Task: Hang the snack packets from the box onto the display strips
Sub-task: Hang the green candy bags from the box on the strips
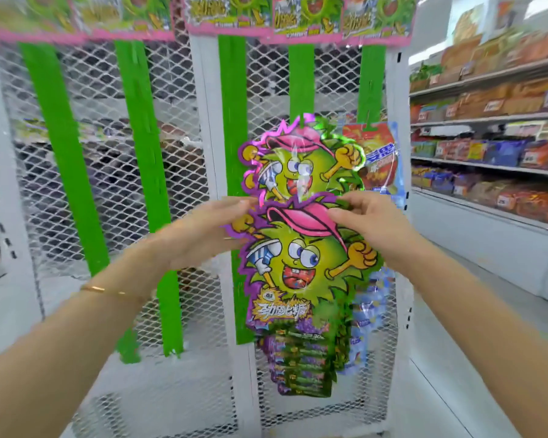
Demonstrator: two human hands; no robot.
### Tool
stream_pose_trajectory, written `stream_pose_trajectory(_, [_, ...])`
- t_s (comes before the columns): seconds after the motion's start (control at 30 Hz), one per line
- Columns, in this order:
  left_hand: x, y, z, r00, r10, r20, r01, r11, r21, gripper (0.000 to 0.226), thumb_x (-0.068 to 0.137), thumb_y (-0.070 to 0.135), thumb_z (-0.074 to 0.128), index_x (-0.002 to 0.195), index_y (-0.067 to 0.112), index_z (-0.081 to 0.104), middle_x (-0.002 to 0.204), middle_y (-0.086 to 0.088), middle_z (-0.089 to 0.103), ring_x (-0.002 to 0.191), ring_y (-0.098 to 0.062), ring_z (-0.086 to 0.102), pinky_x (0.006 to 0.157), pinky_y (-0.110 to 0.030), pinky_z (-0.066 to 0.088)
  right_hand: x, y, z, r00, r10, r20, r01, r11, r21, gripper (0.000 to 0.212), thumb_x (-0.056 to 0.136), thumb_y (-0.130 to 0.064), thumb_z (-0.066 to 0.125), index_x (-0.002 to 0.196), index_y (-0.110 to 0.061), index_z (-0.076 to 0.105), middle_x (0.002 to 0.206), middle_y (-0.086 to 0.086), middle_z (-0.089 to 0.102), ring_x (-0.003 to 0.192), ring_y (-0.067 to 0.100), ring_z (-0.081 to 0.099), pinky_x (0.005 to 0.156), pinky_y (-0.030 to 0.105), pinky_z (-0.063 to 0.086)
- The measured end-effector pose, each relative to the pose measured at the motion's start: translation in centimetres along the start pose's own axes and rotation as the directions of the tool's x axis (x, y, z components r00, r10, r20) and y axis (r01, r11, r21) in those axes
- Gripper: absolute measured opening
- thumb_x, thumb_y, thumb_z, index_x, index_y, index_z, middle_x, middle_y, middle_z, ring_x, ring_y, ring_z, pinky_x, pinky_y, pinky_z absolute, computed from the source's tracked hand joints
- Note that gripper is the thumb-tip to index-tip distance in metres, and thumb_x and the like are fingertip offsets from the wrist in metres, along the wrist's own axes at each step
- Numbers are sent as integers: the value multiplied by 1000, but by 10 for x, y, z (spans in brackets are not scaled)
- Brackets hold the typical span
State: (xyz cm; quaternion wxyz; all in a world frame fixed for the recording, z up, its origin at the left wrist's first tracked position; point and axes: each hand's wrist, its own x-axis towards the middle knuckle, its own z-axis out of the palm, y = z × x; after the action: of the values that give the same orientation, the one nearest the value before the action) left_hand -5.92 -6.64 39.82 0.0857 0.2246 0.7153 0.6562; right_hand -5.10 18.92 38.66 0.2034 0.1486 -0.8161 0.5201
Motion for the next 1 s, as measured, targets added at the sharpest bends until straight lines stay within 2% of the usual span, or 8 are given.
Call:
stream_pose_trajectory(0.13, [61, 75, -4, 968, 213, -131, -194, 971, 140, 57, 84, 33, 65, 130, 6, 46, 117, -4, 63, 113, -20, 59, 92, -35, 50, 44, -42, -27, 976, -212, -45, 195, 950, -244, 20, 85, -18, 65, 89, 2, 65, 88, 25, 64, 75, 21, 52, 76, 38, 43])
stream_pose_trajectory(0.23, [108, 111, 2, 917, 334, -215, -281, 928, 243, 38, 94, 15, 52, 128, 1, 44, 113, -11, 56, 109, -21, 56, 96, -36, 47, 77, -69, -40, 949, -312, -42, 264, 863, -431, 22, 85, -20, 65, 83, 2, 64, 82, 23, 58, 77, 25, 50, 69, 38, 36])
stream_pose_trajectory(0.33, [143, 130, 14, 912, 343, -225, -257, 905, 339, 17, 95, 12, 48, 107, 1, 53, 93, -14, 51, 83, -20, 55, 63, -22, 53, 108, -79, -47, 936, -348, -43, 273, 800, -534, 18, 86, -18, 62, 94, -2, 66, 82, 9, 52, 81, 20, 47, 62, 28, 23])
stream_pose_trajectory(0.47, [173, 139, 23, 909, 328, -257, -236, 914, 331, 13, 98, 11, 42, 92, 2, 48, 62, -4, 26, 34, -3, 31, 33, -10, 25, 141, -83, -48, 926, -373, -52, 271, 755, -597, 27, 86, -22, 59, 109, -6, 64, 101, 11, 60, 97, 24, 53, 72, 28, 34])
stream_pose_trajectory(0.6, [183, 150, 18, 893, 311, -326, -193, 918, 345, 19, 97, 27, 46, 93, 10, 52, 68, -8, 46, 45, -9, 48, 39, -13, 34, 167, -90, -46, 898, -430, -95, 272, 710, -650, 32, 85, -35, 61, 109, -15, 64, 114, 8, 61, 107, 25, 54, 82, 34, 41])
stream_pose_trajectory(0.7, [183, 163, 12, 921, 257, -293, -144, 923, 358, 46, 98, 37, 38, 127, 2, 46, 122, -21, 55, 96, -27, 59, 79, -28, 47, 175, -100, -42, 871, -472, -138, 271, 695, -666, 32, 87, -38, 58, 114, -19, 63, 116, 3, 63, 108, 24, 55, 80, 32, 43])
stream_pose_trajectory(0.83, [180, 176, 6, 943, 206, -260, -104, 928, 359, 40, 97, 48, 35, 117, 17, 48, 103, -11, 52, 92, -20, 49, 75, -28, 37, 188, -110, -34, 835, -525, -163, 233, 607, -760, 30, 90, -41, 52, 111, -21, 62, 108, 2, 64, 104, 25, 57, 69, 28, 35])
stream_pose_trajectory(1.0, [188, 172, 0, 942, 226, -248, -133, 930, 342, 39, 96, 47, 35, 108, 13, 52, 106, -9, 58, 94, -22, 54, 93, -36, 40, 193, -108, -28, 803, -565, -191, 202, 559, -804, 27, 91, -39, 52, 107, -18, 58, 106, 3, 63, 102, 27, 56, 67, 30, 33])
